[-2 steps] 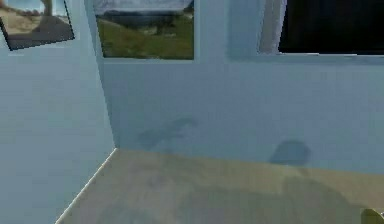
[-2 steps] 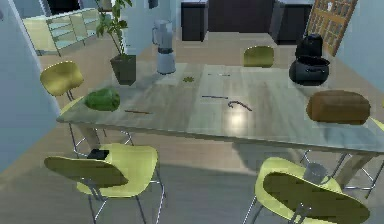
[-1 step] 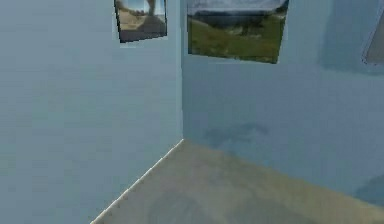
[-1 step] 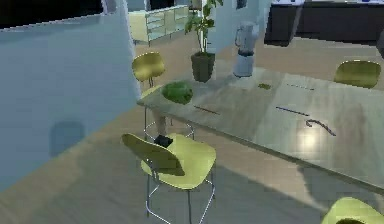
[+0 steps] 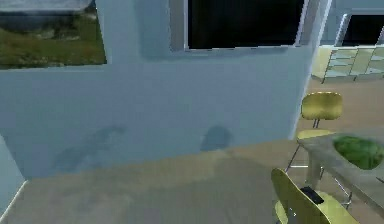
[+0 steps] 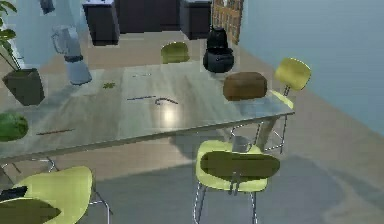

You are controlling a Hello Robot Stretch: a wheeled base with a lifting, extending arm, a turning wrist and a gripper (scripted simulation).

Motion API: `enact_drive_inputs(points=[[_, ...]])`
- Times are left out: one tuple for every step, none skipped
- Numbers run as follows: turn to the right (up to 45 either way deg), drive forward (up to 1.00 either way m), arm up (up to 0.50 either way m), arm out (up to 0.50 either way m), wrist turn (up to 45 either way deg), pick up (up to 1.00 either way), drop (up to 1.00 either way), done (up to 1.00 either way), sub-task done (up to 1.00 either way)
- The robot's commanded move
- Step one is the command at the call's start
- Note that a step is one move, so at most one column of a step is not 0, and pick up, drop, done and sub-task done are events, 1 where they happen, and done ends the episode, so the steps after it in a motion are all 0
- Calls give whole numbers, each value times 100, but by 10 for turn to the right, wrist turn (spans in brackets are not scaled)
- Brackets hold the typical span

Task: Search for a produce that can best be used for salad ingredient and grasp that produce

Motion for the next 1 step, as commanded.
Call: enact_drive_inputs(points=[[390, 0, 0, 0, 0, 0, 0, 0, 0]])
